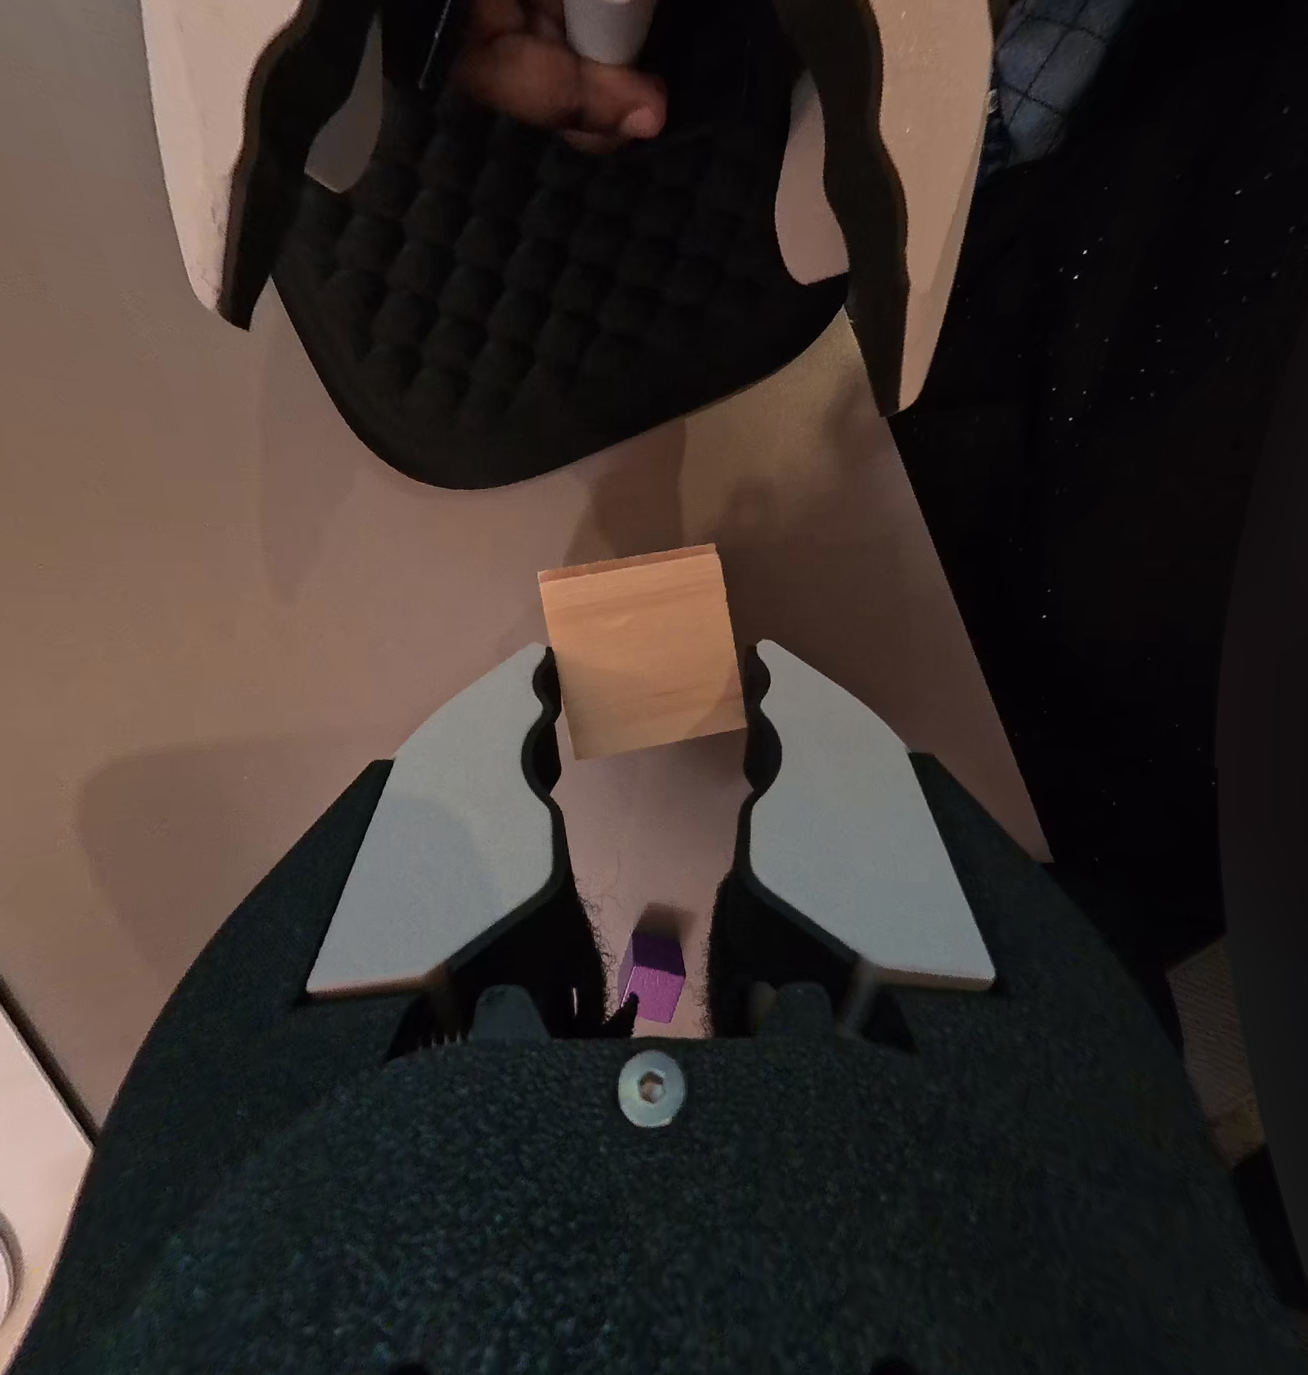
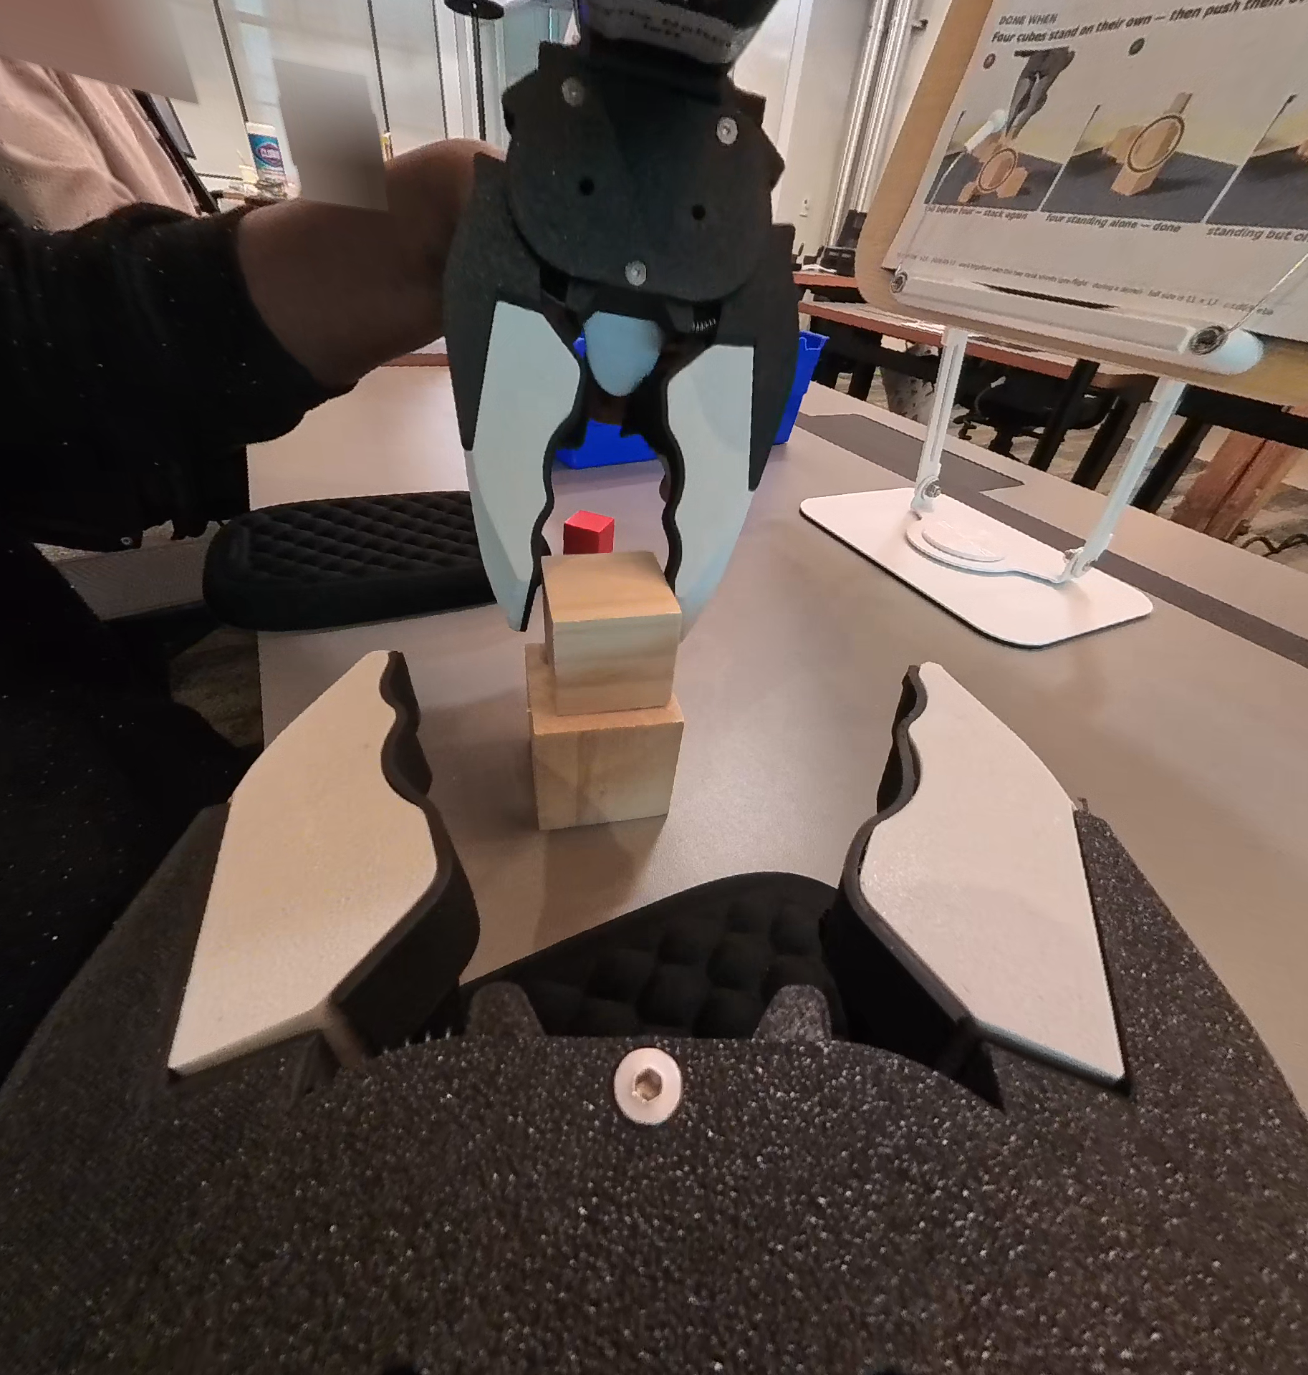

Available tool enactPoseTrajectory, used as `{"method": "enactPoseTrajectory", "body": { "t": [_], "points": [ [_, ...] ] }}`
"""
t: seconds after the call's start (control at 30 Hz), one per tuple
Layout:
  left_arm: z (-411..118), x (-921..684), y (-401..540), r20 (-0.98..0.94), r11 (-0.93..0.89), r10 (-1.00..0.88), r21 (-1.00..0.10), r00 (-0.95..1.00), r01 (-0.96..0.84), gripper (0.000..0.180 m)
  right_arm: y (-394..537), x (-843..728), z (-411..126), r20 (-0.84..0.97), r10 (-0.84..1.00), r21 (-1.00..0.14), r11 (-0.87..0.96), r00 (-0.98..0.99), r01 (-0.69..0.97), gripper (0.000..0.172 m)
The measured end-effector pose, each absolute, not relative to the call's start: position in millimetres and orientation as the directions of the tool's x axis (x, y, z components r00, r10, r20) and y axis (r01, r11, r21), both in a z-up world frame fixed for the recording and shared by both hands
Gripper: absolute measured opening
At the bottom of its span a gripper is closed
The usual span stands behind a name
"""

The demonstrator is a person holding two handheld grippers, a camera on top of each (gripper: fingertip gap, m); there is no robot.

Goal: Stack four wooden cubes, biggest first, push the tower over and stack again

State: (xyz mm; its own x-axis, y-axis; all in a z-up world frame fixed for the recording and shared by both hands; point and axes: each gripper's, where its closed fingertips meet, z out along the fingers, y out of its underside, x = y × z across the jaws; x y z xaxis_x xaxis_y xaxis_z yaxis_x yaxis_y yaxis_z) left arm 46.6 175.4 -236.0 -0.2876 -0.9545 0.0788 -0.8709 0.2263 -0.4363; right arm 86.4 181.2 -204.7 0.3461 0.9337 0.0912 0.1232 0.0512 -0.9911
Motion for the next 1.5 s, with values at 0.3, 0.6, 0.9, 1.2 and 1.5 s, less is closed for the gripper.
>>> {"method": "enactPoseTrajectory", "body": {
  "t": [0.3, 0.6, 0.9, 1.2, 1.5],
  "points": [
    [-237, 46, 176, 0.088, 0.227, -0.952, -0.443, -0.294, -0.867, 0.048, 181, 87, -204, 0.092, 0.933, -0.991, 0.052, 0.347, 0.120, 0.118],
    [-217, 49, 186, 0.019, 0.176, -0.975, -0.547, -0.222, -0.819, 0.081, 181, 87, -203, 0.093, 0.932, -0.992, 0.055, 0.349, 0.115, 0.118],
    [-211, -77, 237, -0.120, -0.337, -0.854, -0.612, 0.506, -0.715, 0.066, 181, 87, -204, 0.095, 0.932, -0.991, 0.056, 0.351, 0.120, 0.117],
    [-275, -138, 233, 0.051, -0.611, -0.709, -0.541, 0.703, -0.578, 0.058, 182, 87, -205, 0.094, 0.929, -0.991, 0.053, 0.357, 0.124, 0.115],
    [-289, -136, 232, 0.079, -0.613, -0.726, -0.524, 0.683, -0.591, 0.033, 182, 88, -204, 0.088, 0.929, -0.992, 0.050, 0.358, 0.114, 0.115]
  ]
}}
